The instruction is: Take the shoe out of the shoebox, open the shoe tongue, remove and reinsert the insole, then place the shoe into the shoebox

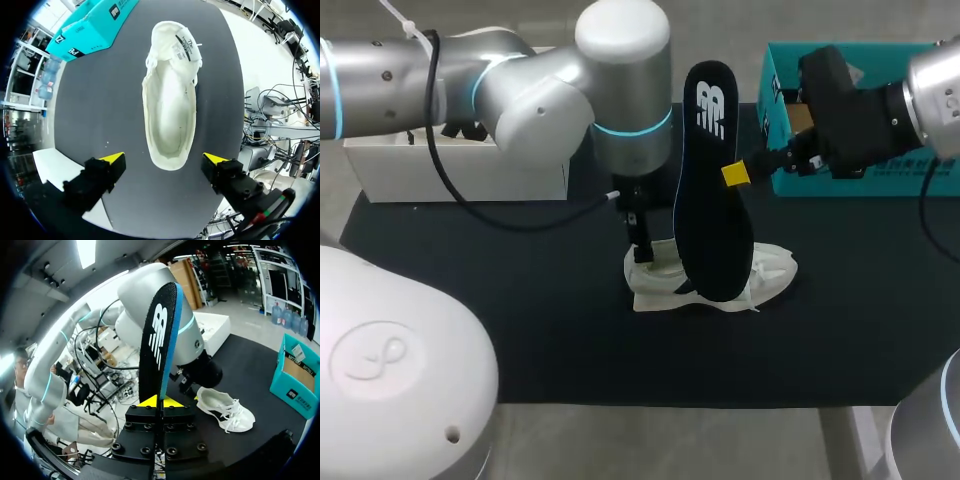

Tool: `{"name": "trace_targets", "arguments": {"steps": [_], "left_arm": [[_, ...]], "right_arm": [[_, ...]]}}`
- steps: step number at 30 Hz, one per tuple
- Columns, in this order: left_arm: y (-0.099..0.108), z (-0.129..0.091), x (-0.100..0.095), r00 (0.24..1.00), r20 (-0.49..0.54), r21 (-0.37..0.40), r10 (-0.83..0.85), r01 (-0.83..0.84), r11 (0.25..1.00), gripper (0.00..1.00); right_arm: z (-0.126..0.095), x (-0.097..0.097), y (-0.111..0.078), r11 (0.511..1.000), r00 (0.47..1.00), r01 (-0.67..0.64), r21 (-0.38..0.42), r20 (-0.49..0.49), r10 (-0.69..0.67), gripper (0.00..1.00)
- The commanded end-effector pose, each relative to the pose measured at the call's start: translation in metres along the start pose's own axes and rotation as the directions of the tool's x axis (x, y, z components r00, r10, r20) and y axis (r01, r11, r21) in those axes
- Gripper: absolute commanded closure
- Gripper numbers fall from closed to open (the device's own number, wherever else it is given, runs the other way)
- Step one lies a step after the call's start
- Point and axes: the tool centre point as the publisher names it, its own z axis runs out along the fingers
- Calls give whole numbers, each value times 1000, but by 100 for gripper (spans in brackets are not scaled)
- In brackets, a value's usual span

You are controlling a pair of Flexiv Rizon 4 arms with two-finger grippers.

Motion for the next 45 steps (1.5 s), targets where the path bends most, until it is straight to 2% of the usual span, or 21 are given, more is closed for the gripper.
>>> {"name": "trace_targets", "arguments": {"steps": [1, 9, 28, 31, 43, 44, 45], "left_arm": [[-3, 0, 0, 1000, 0, -6, 2, -2, 1000, 0], [-3, 1, 2, 1000, 0, -6, 7, -7, 1000, 0], [-18, 4, -1, 1000, -11, -11, 14, -14, 1000, 0], [-26, 11, -7, 1000, -15, -33, -8, 8, 999, 0], [-71, 38, -38, 1000, -15, 2, -23, 23, 1000, 0], [-76, 41, -40, 1000, -7, 15, -15, 15, 1000, 15], [-79, 43, -42, 1000, -2, 21, -9, 9, 1000, 25]], "right_arm": [[3, -1, 2, 1000, 1000, -1, 3, 0, 1, 100], [3, -1, 2, 1000, 1000, -1, 3, 0, 1, 100], [3, -1, 2, 1000, 1000, -1, 3, 0, 1, 100], [3, -1, 2, 1000, 1000, -1, 3, 0, 1, 100], [3, -1, 2, 1000, 1000, -1, 3, 0, 1, 100], [3, -1, 2, 1000, 1000, -1, 3, 0, 1, 100], [3, -1, 2, 1000, 1000, -1, 3, 0, 1, 100]]}}
